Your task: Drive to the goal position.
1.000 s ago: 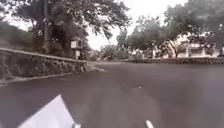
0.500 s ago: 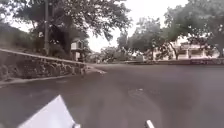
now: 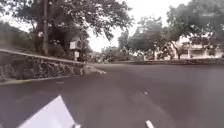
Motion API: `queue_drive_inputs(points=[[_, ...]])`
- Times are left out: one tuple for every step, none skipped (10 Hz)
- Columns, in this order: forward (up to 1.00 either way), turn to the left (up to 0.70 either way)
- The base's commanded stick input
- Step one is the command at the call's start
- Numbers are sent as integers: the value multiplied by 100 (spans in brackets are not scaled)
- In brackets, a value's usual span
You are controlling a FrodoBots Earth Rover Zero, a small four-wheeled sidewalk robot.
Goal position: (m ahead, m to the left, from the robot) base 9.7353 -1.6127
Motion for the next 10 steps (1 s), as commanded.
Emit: queue_drive_inputs(points=[[50,0],[50,0],[50,0],[50,0],[50,0],[50,0],[50,0],[50,0],[50,0],[50,-12]])
